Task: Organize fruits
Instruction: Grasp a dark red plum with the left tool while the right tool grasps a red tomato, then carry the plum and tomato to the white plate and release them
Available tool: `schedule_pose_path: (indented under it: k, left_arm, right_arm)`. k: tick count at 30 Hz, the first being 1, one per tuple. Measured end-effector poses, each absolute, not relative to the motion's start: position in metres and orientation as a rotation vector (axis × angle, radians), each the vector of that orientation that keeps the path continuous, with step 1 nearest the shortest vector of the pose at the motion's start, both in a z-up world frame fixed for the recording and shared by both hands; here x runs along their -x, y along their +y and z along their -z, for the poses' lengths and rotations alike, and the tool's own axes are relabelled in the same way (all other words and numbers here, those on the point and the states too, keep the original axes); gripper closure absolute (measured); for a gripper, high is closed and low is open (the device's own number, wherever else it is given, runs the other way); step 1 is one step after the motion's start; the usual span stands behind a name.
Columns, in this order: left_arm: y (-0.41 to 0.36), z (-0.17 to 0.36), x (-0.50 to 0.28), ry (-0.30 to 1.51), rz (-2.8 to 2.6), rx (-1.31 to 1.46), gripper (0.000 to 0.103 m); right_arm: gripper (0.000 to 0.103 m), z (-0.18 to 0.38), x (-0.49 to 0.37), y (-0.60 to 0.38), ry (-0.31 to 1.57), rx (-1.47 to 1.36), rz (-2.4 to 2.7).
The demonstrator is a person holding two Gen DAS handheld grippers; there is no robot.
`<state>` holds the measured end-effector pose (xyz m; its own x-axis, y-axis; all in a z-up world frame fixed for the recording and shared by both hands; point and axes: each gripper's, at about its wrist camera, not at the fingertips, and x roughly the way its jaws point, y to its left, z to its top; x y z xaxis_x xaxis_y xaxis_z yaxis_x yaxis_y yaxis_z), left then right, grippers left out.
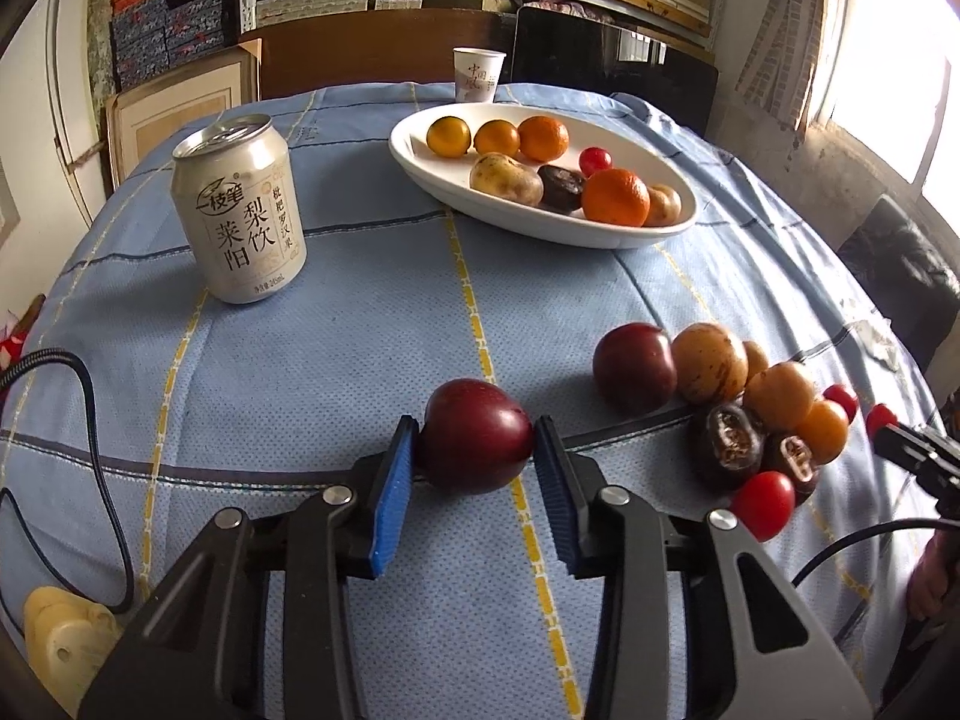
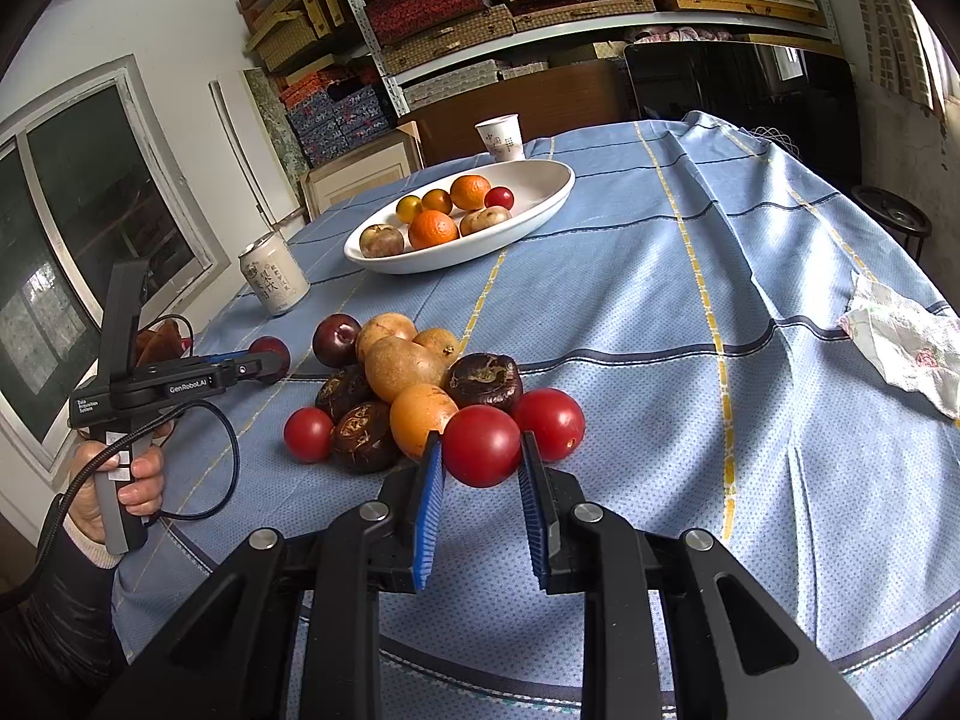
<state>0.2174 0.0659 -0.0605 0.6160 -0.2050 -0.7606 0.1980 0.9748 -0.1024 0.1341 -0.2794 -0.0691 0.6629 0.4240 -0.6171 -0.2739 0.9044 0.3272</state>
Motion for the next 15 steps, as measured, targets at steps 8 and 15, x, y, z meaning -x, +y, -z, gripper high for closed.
schedule_pose_path:
  k: [8,15]
  left_arm:
    - [0.056,0.024,-0.219,0.833,0.321,0.021,0.064]
    - [0.037,-0.002,-0.258,0.819,0.36,0.007,0.064]
  right_arm:
    - [0.078,0.058,-0.131,-0.275,0.774,-0.215,-0.495]
    - [0.078,0.023,-0.167,-0.268,0.771,-0.221,-0.573]
